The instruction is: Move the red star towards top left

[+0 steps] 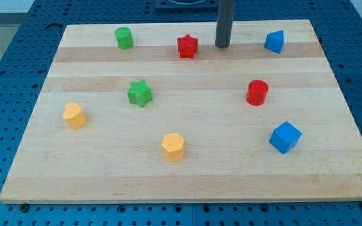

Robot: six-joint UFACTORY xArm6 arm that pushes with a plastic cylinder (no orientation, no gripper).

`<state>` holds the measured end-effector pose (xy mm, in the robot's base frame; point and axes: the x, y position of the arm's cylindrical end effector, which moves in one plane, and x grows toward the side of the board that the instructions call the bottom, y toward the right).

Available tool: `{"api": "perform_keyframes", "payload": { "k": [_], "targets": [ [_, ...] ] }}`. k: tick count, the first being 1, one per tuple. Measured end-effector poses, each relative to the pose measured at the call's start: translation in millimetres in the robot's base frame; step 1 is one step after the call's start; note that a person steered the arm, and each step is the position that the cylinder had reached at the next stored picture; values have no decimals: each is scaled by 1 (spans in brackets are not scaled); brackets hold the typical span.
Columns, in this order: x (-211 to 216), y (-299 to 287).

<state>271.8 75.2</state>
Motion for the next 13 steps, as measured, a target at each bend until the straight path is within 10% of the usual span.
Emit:
{"api": "perform_keyframes", "payload": {
  "k": [13],
  "targets": [
    [12,-9]
  ]
}}
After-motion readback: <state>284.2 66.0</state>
